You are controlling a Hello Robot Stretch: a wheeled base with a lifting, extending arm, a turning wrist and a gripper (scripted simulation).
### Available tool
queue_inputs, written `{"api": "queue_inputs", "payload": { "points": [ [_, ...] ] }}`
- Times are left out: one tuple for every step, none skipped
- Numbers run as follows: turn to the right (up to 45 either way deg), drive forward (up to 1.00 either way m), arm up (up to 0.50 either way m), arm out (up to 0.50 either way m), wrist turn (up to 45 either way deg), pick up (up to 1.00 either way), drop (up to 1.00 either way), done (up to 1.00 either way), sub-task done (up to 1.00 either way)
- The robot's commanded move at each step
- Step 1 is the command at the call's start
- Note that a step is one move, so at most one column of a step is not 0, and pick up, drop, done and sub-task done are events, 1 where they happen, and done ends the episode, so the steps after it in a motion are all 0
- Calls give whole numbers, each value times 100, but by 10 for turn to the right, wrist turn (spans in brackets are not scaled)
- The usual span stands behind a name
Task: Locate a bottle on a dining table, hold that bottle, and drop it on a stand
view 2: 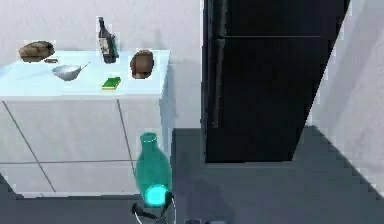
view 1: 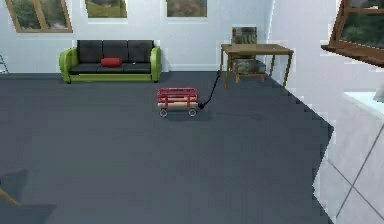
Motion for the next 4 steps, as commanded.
{"api": "queue_inputs", "payload": {
  "points": [
    [0, 65, 0, 0, 0, 0, 0, 0, 0],
    [-420, 0, 0, 0, 0, 0, 0, 0, 0],
    [0, 100, 0, 0, 0, 0, 0, 0, 0],
    [0, 35, 0, 0, 0, 0, 0, 0, 0]
  ]
}}
